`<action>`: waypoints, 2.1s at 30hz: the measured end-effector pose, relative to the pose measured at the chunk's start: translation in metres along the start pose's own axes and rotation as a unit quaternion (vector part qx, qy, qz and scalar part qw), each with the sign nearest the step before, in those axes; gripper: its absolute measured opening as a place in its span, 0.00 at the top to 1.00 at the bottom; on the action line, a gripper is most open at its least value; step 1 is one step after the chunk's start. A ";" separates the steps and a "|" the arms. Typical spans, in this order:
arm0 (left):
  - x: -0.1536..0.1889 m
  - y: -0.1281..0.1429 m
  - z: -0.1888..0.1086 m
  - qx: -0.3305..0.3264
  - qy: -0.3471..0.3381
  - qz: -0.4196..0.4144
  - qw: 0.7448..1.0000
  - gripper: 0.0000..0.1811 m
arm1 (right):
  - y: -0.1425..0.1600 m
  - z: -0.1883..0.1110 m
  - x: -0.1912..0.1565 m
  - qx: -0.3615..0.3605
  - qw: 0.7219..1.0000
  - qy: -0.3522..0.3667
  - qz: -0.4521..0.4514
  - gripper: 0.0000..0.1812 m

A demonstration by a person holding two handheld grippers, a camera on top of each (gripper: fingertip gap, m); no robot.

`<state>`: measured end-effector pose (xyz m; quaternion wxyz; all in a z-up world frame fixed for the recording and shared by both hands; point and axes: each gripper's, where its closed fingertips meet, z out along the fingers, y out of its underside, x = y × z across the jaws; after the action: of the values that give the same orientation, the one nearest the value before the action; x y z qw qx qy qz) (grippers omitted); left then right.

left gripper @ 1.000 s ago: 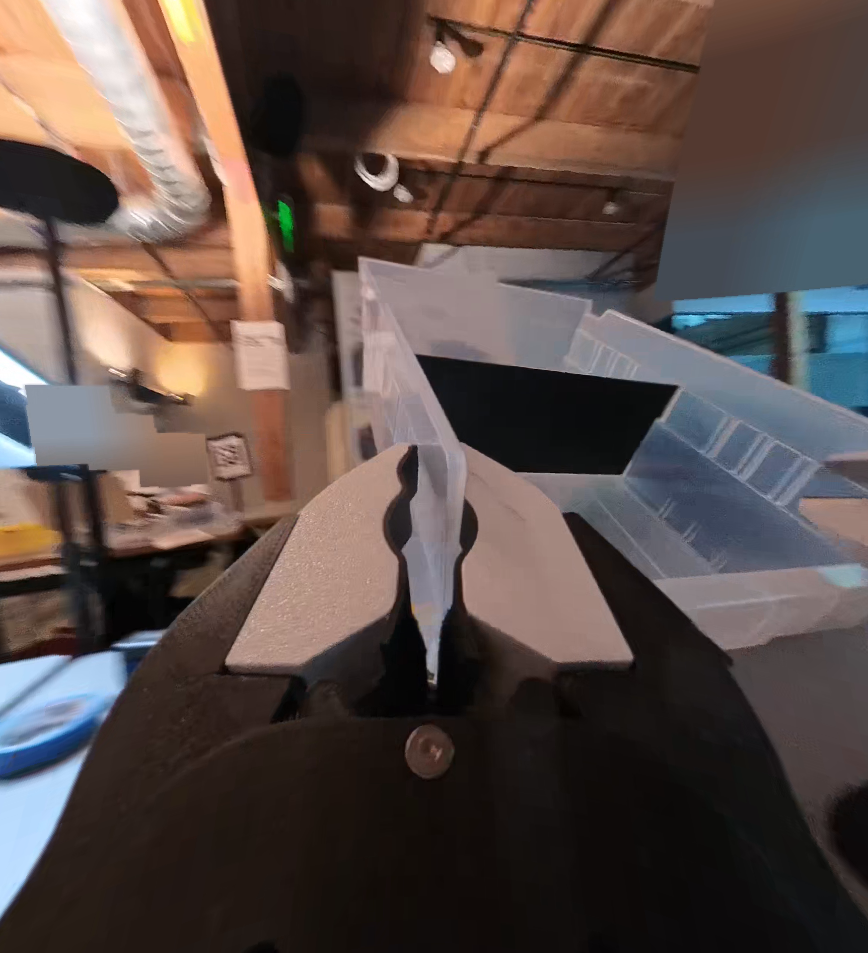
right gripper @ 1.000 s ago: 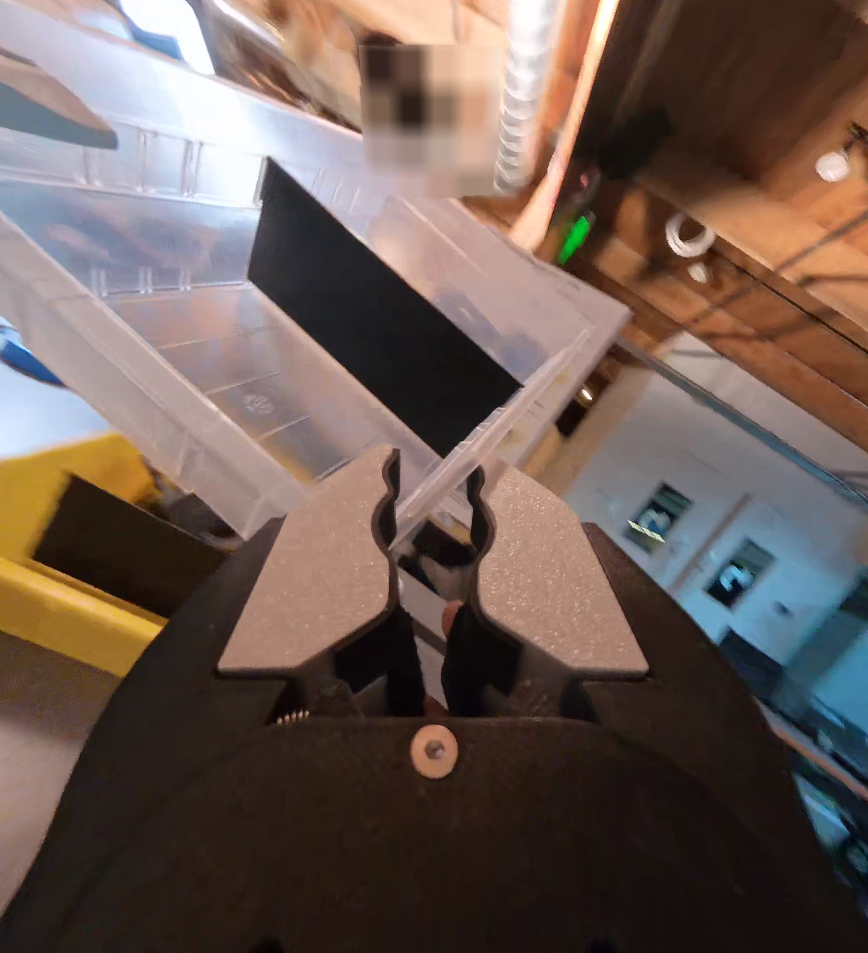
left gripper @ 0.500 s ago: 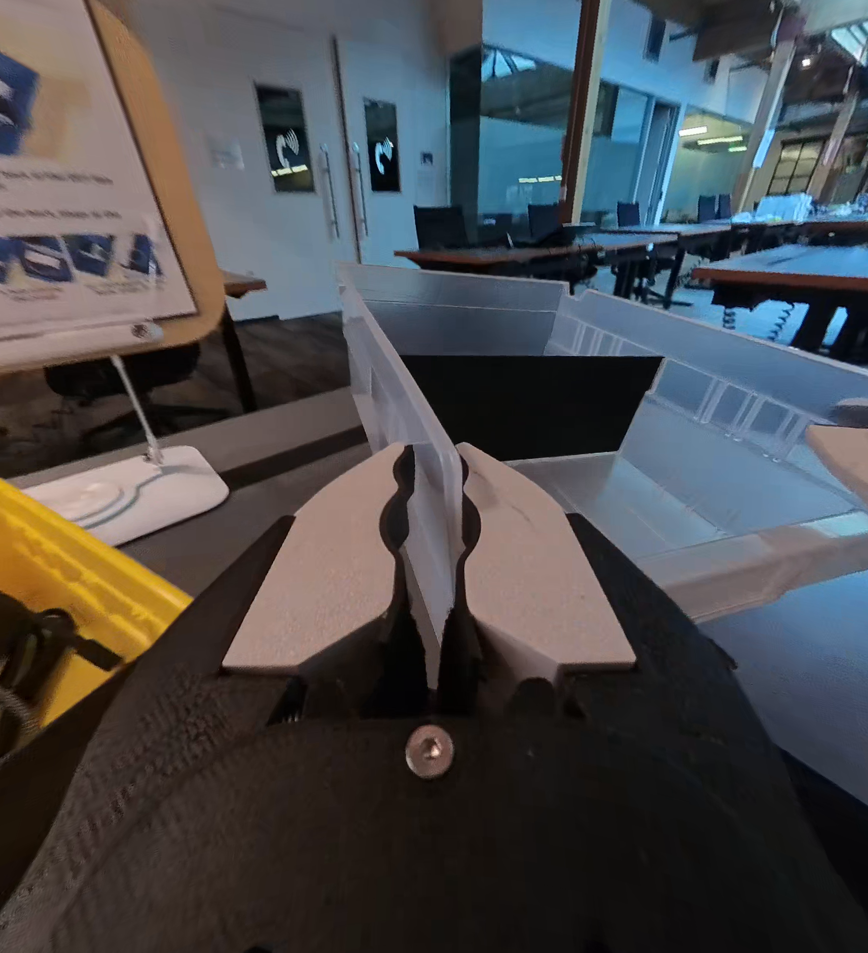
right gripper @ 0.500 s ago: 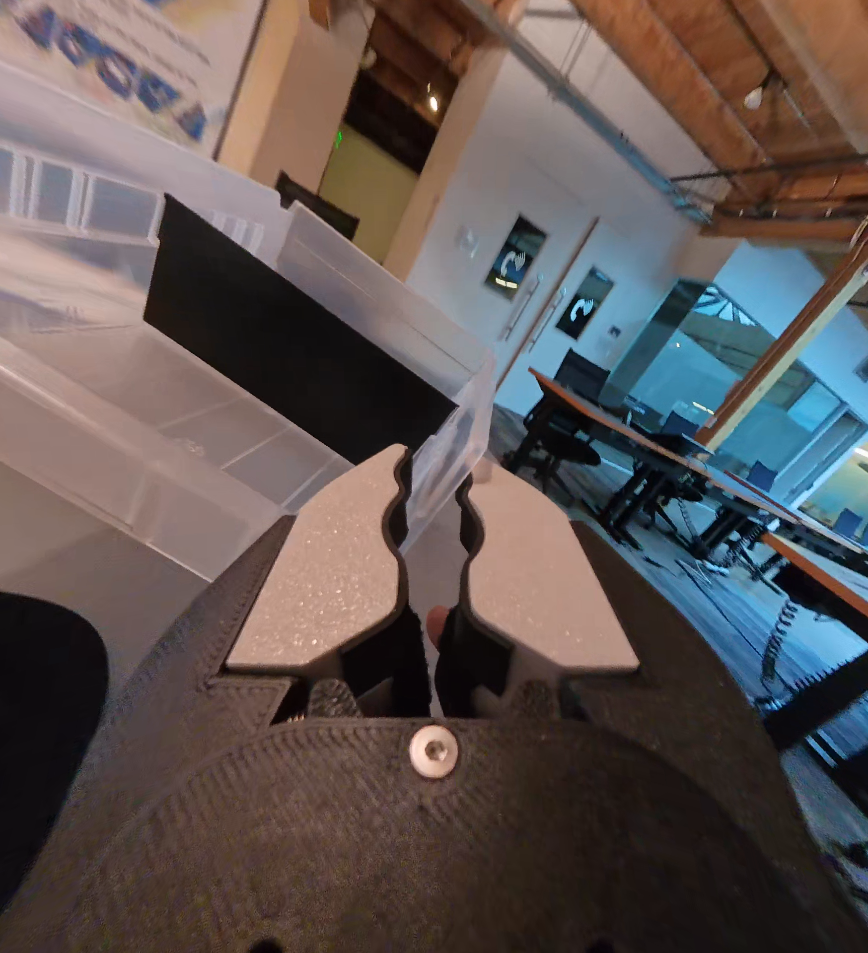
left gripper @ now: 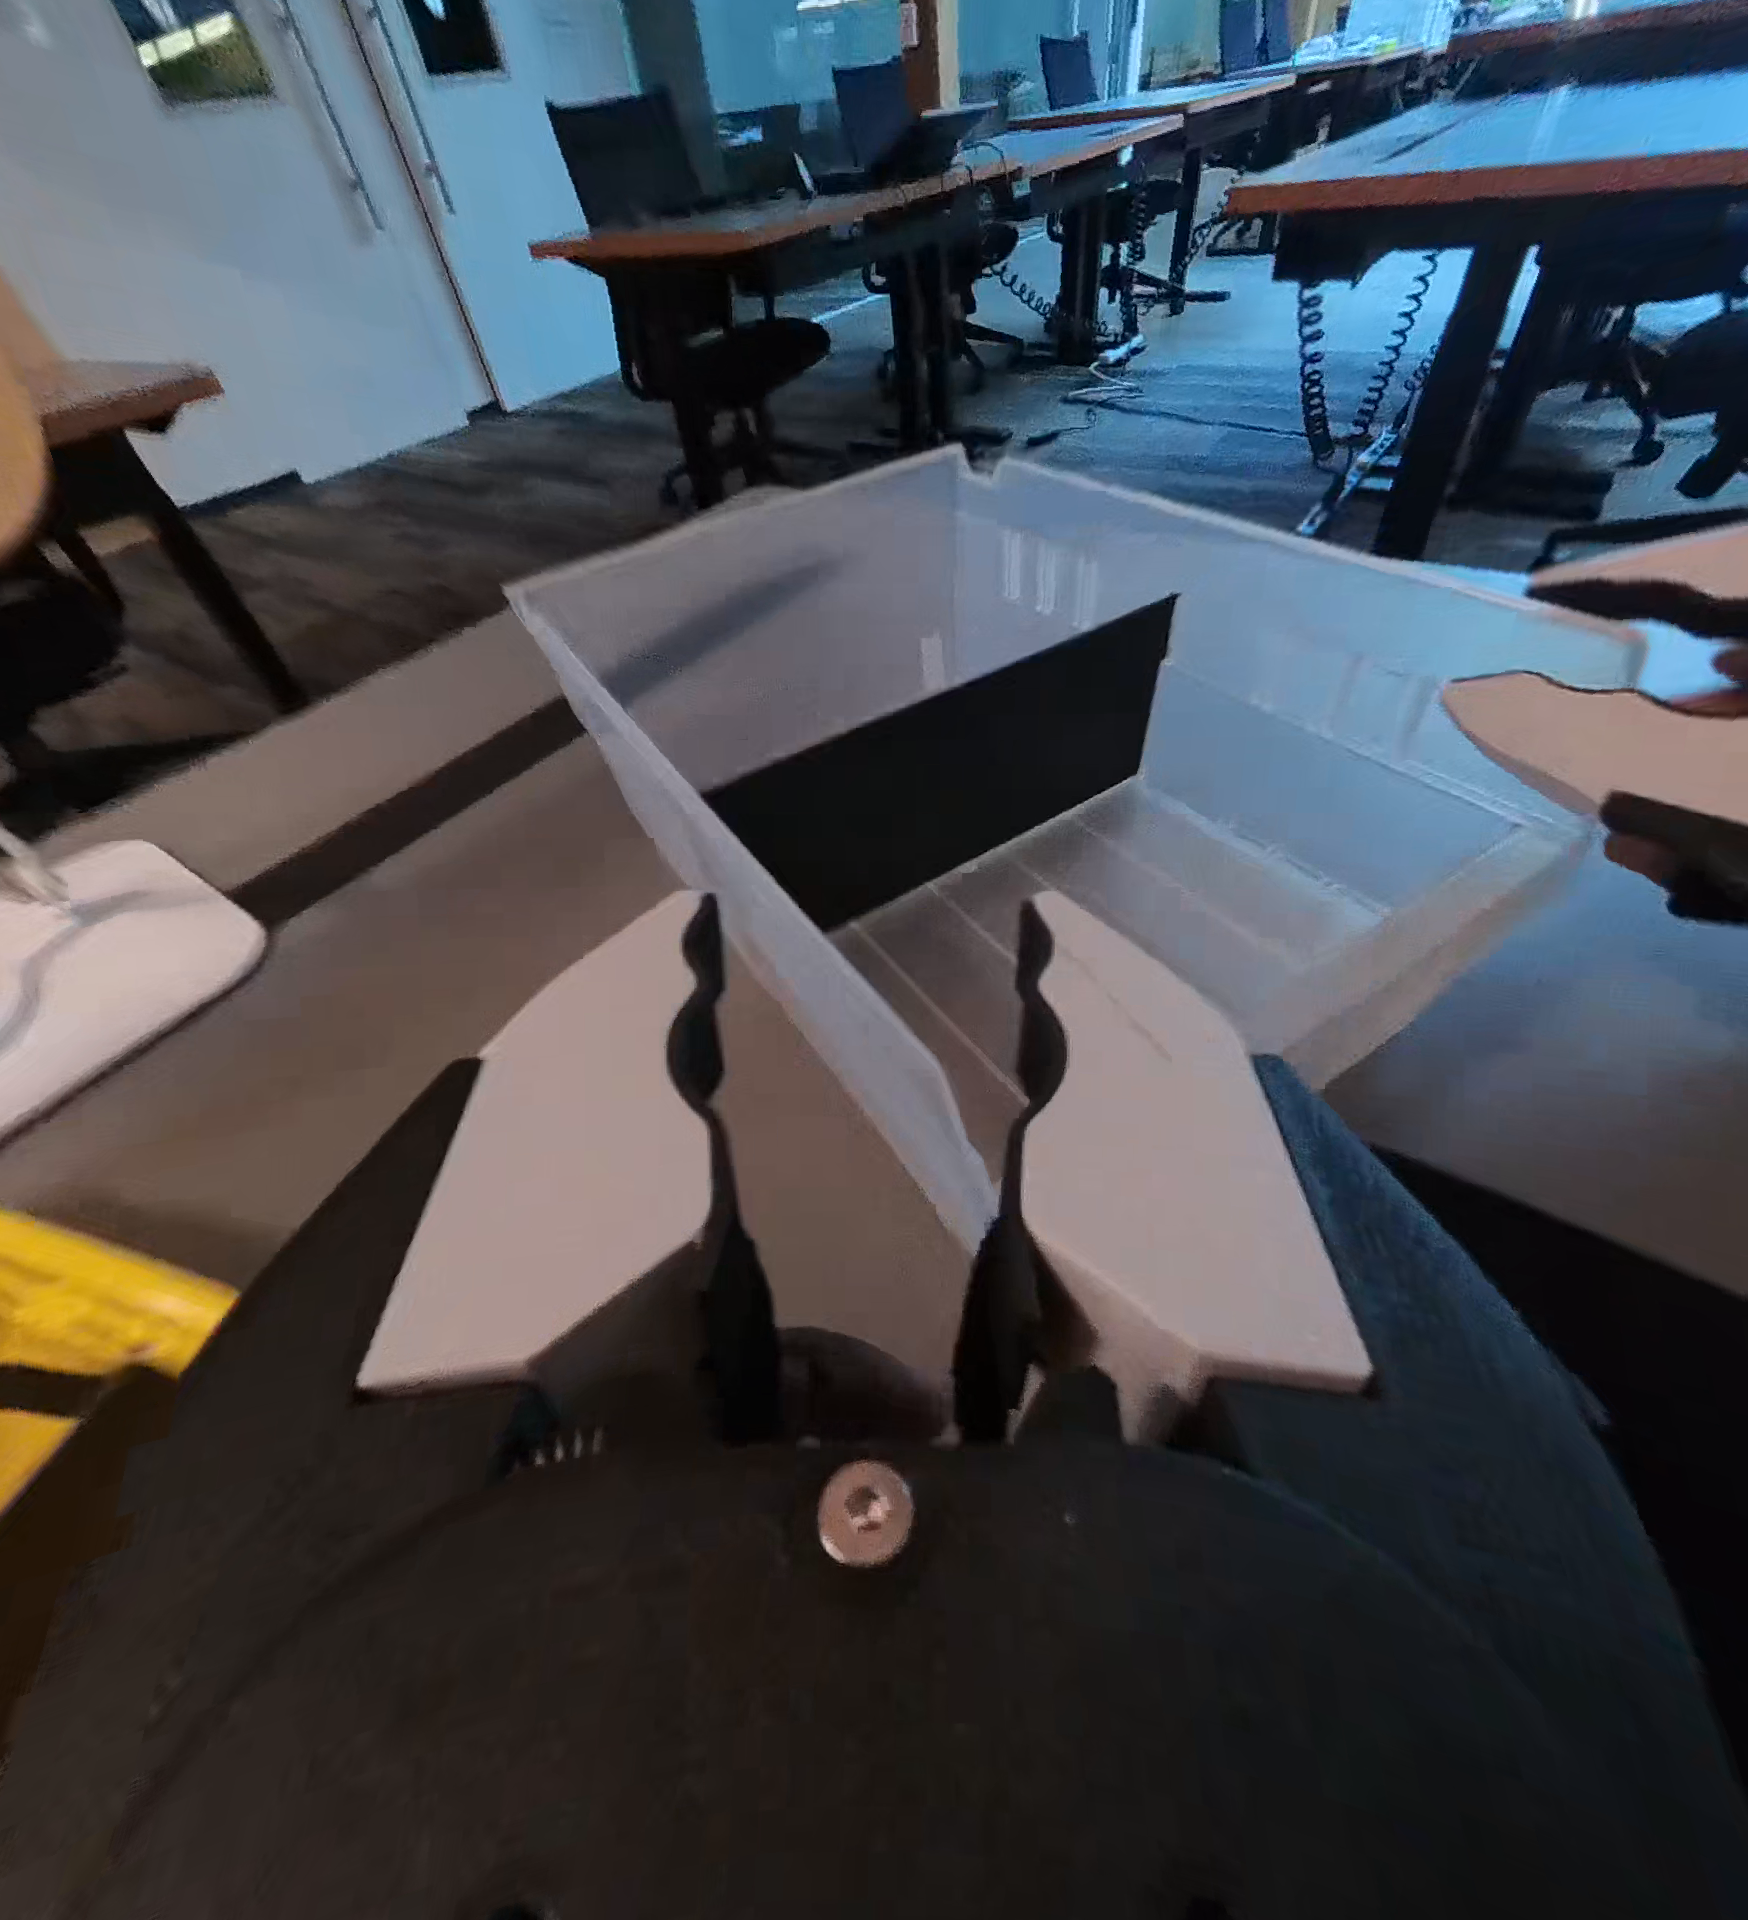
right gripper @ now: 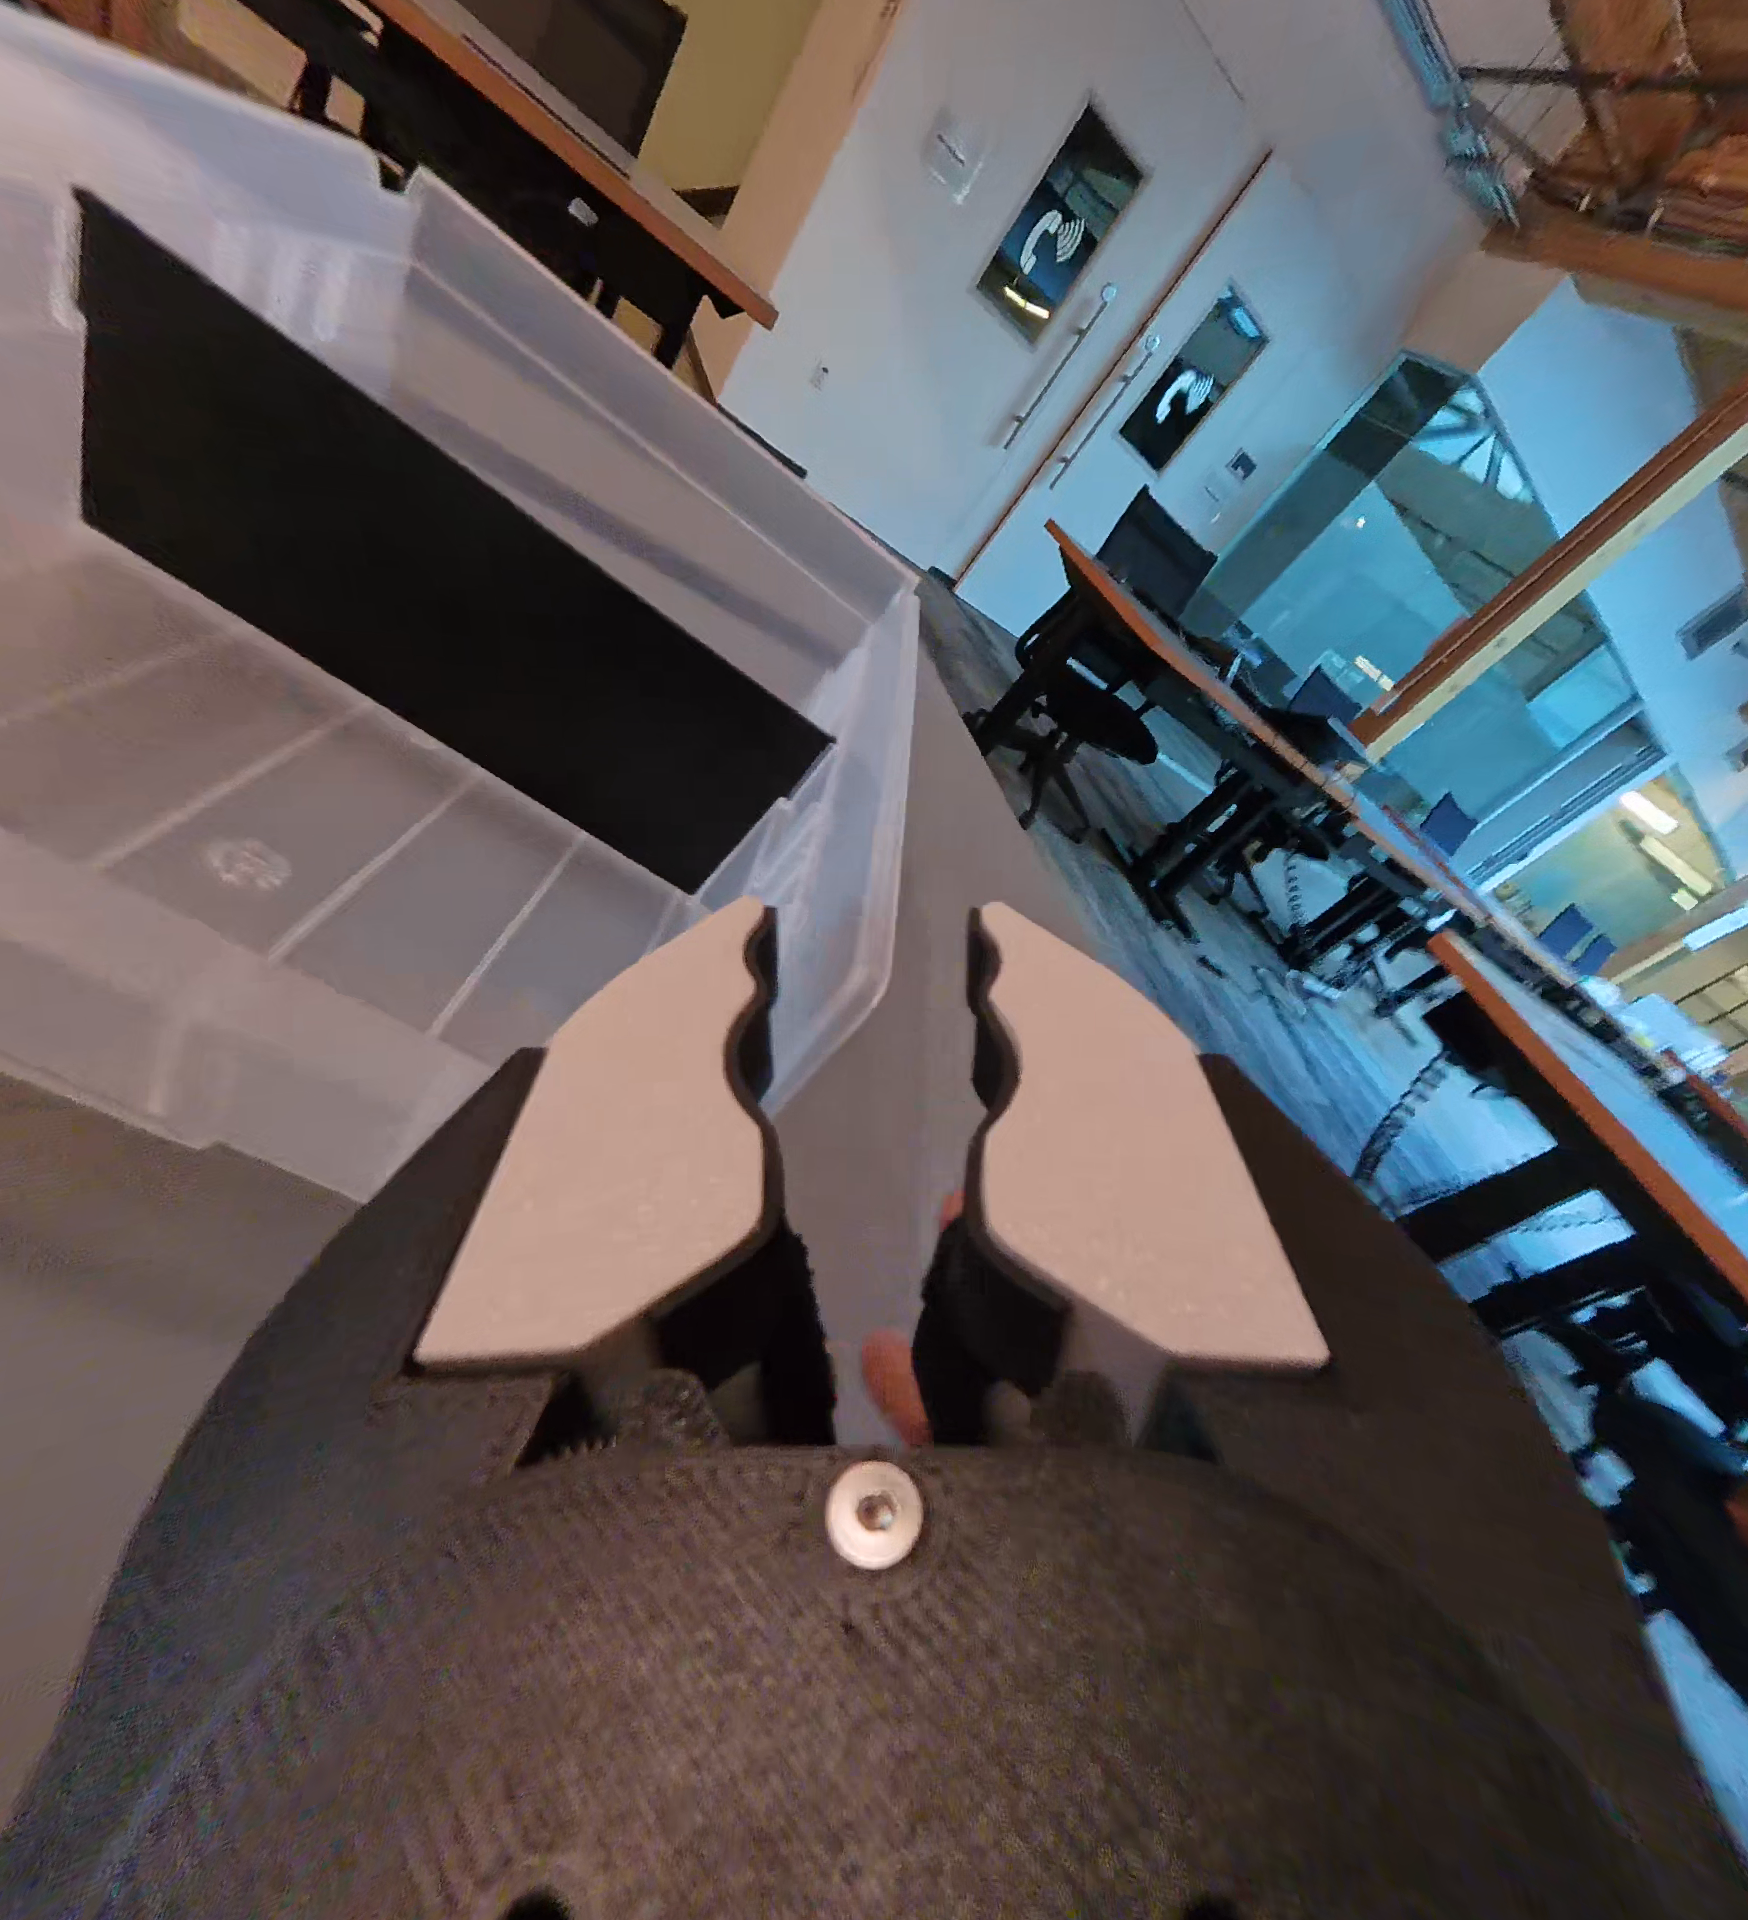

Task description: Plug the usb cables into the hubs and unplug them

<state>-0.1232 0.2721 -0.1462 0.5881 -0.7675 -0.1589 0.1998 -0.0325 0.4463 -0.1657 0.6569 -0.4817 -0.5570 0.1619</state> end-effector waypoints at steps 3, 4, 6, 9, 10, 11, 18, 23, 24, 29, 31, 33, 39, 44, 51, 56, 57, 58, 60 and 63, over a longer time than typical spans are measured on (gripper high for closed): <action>-0.007 -0.016 -0.049 0.012 -0.020 0.086 0.996 0.68 | -0.017 -0.008 0.007 0.039 0.998 -0.007 -0.054 0.70; -0.011 -0.012 -0.066 -0.004 -0.029 0.118 0.993 0.68 | -0.027 -0.012 0.003 0.060 0.995 -0.028 -0.075 0.67; -0.025 0.014 -0.094 -0.076 -0.046 0.173 0.981 0.67 | -0.045 -0.022 -0.021 0.096 0.981 -0.105 -0.129 0.66; -0.051 0.078 -0.121 -0.214 -0.066 0.219 0.950 0.68 | -0.042 -0.035 -0.072 0.081 0.940 -0.226 -0.242 0.66; -0.059 0.098 -0.127 -0.255 -0.069 0.229 0.937 0.67 | -0.032 -0.035 -0.084 0.050 0.927 -0.249 -0.276 0.65; -0.066 0.116 -0.133 -0.293 -0.068 0.239 0.923 0.68 | -0.021 -0.034 -0.092 0.016 0.916 -0.264 -0.301 0.65; -0.113 0.149 -0.156 -0.358 -0.063 0.228 0.903 0.82 | 0.012 -0.018 -0.105 -0.086 0.893 -0.245 -0.369 0.81; -0.152 0.162 -0.194 -0.370 -0.085 0.205 0.902 0.80 | 0.016 -0.010 -0.097 -0.083 0.905 -0.224 -0.353 0.80; -0.160 0.165 -0.205 -0.372 -0.093 0.203 0.901 0.79 | 0.017 -0.008 -0.094 -0.085 0.907 -0.217 -0.351 0.80; -0.187 0.180 -0.259 -0.375 -0.117 0.190 0.900 0.77 | 0.027 -0.005 -0.079 -0.096 0.913 -0.198 -0.344 0.80; -0.192 0.185 -0.281 -0.382 -0.128 0.188 0.896 0.78 | 0.032 -0.005 -0.072 -0.102 0.915 -0.193 -0.340 0.79; -0.196 0.191 -0.303 -0.388 -0.141 0.186 0.892 0.78 | 0.037 -0.005 -0.065 -0.107 0.917 -0.188 -0.335 0.79; -0.201 0.205 -0.371 -0.373 -0.126 0.267 0.879 0.80 | 0.058 -0.007 -0.037 -0.128 0.918 -0.176 -0.330 0.79; -0.198 0.215 -0.419 -0.351 -0.113 0.275 0.888 0.80 | 0.082 -0.012 -0.005 -0.157 0.921 -0.155 -0.321 0.77; -0.196 0.217 -0.446 -0.306 -0.138 0.210 0.918 0.73 | 0.095 -0.027 0.015 -0.158 0.940 -0.180 -0.244 0.67; -0.157 0.133 -0.435 -0.058 -0.047 0.042 0.996 0.65 | 0.054 -0.044 0.021 -0.064 0.970 -0.220 -0.080 0.63; -0.155 0.109 -0.435 0.002 -0.040 0.008 0.999 0.65 | 0.042 -0.046 0.026 -0.039 0.974 -0.215 -0.051 0.63; -0.161 0.091 -0.437 0.040 -0.060 -0.011 0.997 0.66 | 0.029 -0.049 0.031 -0.010 0.977 -0.210 -0.024 0.64; -0.186 0.071 -0.437 0.061 -0.143 -0.030 0.987 0.66 | 0.002 -0.055 0.036 0.049 0.977 -0.208 0.026 0.65; -0.206 0.074 -0.422 -0.002 -0.182 -0.065 0.981 0.66 | -0.030 -0.064 0.033 0.112 0.966 -0.225 0.059 0.66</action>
<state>-0.0931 -0.1996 -0.0963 0.5594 -0.7076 -0.3130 0.2973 0.0250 0.4277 -0.1175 0.5540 -0.3882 -0.6392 0.3657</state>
